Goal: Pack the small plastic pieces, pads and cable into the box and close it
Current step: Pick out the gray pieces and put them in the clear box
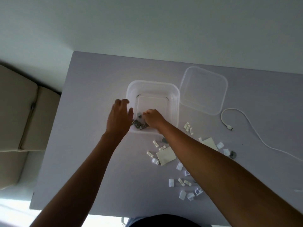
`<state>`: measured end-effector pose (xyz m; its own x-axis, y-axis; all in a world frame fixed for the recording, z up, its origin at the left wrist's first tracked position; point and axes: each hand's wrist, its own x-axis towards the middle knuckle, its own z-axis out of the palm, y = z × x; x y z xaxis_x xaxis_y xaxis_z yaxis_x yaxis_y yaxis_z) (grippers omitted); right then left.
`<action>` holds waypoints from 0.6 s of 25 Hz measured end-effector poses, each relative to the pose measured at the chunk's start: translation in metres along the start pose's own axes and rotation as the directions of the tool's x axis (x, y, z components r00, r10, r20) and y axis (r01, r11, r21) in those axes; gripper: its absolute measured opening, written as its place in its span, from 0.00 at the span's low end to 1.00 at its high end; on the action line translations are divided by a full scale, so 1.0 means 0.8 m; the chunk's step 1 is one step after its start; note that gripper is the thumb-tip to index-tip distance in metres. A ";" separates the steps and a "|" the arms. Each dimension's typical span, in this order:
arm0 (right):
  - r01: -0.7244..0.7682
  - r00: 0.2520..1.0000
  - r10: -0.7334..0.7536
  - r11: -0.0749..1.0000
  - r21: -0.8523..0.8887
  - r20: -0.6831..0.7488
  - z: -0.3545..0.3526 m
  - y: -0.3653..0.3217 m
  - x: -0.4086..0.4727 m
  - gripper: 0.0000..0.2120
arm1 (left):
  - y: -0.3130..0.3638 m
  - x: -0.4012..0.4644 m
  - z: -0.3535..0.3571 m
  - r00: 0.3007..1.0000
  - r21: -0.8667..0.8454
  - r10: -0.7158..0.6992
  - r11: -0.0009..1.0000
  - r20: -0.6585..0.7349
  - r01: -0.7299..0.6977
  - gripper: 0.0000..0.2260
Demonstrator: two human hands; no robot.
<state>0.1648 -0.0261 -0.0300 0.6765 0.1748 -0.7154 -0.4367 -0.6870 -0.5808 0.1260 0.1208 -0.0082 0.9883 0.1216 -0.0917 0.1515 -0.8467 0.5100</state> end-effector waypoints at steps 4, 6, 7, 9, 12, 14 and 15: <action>0.044 0.997 -0.049 0.997 0.067 0.063 0.015 -0.008 -0.012 0.14 | -0.008 -0.014 0.009 0.935 -0.069 -0.293 0.948 0.198 0.311 0.16; 0.140 0.983 -0.137 0.990 -0.012 0.120 0.015 -0.006 -0.020 0.19 | -0.005 -0.022 0.015 0.927 -0.115 -0.282 0.941 0.249 0.317 0.16; 0.187 0.976 -0.177 0.980 -0.065 0.128 0.013 -0.005 -0.026 0.24 | -0.004 -0.025 0.016 0.924 -0.135 -0.287 0.935 0.253 0.328 0.17; 0.247 0.967 -0.233 0.958 -0.145 0.104 0.008 0.004 -0.030 0.28 | -0.001 -0.030 0.020 0.907 -0.180 -0.320 0.909 0.272 0.375 0.15; 0.246 0.968 -0.251 0.929 -0.275 0.019 0.004 0.013 -0.033 0.30 | 0.002 -0.035 0.020 0.884 -0.219 -0.367 0.874 0.289 0.434 0.13; 0.227 0.970 -0.242 0.922 -0.315 -0.008 0.004 0.019 -0.030 0.33 | 0.004 -0.036 0.020 0.885 -0.213 -0.364 0.877 0.288 0.430 0.14; 0.231 0.969 -0.246 0.919 -0.321 -0.008 0.005 0.022 -0.030 0.34 | 0.004 -0.036 0.020 0.884 -0.207 -0.366 0.878 0.292 0.432 0.14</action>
<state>0.1388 -0.0400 -0.0248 0.7681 0.3327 -0.5472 -0.0550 -0.8171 -0.5739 0.0976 0.1061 -0.0173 0.8132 0.2659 -0.5176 0.5631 -0.5839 0.5848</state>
